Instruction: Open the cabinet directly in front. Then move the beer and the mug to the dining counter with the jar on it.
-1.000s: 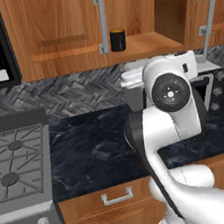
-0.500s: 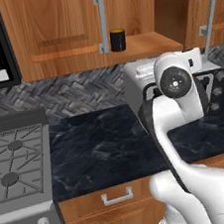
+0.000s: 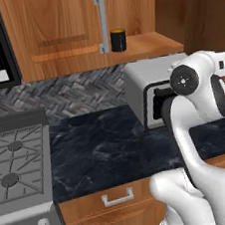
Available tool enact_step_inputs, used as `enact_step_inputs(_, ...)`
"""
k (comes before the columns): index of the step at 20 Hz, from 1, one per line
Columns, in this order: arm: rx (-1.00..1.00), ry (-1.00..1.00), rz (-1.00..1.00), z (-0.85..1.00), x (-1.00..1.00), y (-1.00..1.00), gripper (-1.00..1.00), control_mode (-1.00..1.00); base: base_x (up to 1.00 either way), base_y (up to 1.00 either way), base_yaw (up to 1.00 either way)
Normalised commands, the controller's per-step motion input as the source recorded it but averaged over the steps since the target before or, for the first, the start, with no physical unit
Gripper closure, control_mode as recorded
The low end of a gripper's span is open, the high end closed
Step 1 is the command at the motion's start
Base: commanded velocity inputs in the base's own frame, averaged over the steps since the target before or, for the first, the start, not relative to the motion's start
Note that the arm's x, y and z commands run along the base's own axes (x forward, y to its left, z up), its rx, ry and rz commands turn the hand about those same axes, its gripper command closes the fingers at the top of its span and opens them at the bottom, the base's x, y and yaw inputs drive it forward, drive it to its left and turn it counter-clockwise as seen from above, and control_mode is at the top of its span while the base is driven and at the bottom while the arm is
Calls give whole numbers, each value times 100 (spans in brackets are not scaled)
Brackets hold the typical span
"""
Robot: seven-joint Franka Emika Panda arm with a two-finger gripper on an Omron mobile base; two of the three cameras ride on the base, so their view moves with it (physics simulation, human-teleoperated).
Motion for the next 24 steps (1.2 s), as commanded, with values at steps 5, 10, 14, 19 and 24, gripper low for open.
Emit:
enact_step_inputs(5, -5, -6, -22, -8, 3, -100, -100, -100, 0, 0, 0)
enact_step_inputs(10, -1, -18, -2, -4, 3, -100, -100, -100, 0, 0, 0)
enact_step_inputs(14, 0, -6, 2, 0, -12, -25, -100, -100, 0, 0, 0)
enact_step_inputs(19, -1, -25, 9, 31, -60, 66, -100, -100, 0, 0, 0)
enact_step_inputs(24, 0, -21, 16, 56, -47, 100, -100, -100, 0, 0, 0)
